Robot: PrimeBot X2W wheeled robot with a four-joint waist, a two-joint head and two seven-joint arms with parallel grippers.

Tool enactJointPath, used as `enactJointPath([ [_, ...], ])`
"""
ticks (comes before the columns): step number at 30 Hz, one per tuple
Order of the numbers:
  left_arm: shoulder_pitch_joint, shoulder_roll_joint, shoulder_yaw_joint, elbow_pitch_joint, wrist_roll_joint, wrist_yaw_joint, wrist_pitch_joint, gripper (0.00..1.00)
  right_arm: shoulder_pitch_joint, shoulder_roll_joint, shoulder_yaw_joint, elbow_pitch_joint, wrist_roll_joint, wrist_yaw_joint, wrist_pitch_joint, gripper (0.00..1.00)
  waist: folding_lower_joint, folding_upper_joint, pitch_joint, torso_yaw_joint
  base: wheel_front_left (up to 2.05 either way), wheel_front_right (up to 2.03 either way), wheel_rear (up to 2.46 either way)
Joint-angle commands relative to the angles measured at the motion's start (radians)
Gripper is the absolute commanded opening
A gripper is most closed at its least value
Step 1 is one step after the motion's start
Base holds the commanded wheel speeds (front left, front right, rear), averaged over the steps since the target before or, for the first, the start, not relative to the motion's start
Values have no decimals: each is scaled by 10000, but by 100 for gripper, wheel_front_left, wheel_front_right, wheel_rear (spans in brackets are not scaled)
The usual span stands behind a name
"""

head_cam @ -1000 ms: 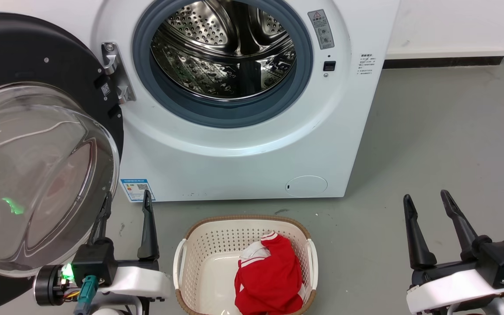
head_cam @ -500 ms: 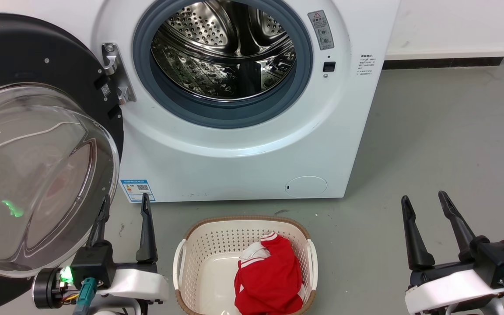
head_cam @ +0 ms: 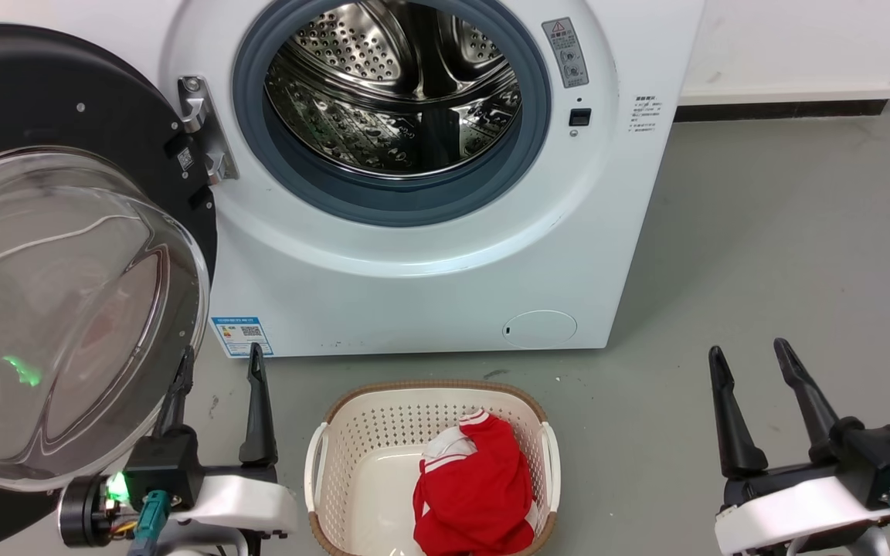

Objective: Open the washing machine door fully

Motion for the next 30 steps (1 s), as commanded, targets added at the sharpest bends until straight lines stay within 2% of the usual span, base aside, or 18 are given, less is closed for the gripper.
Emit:
enactJointPath([
  [1,0,-3,4,4,-2,-8,2,0,2,0,1,4,4,0,-3,0,0,-1,1,0,0,0,0],
  [4,51,-44,33,270,-98,-29,74,0,107,0,26,201,90,2,-4,0,0,-1,3,0,0,0,0],
  [17,-138,-109,326,549,-2757,-406,747,0,-211,-178,2,709,2949,1,277,0,0,-1,22,38,0,0,0],
  [30,-254,-167,524,735,-5034,-732,1265,0,-489,-285,-54,1161,5318,1,546,0,0,-1,41,74,0,0,0],
])
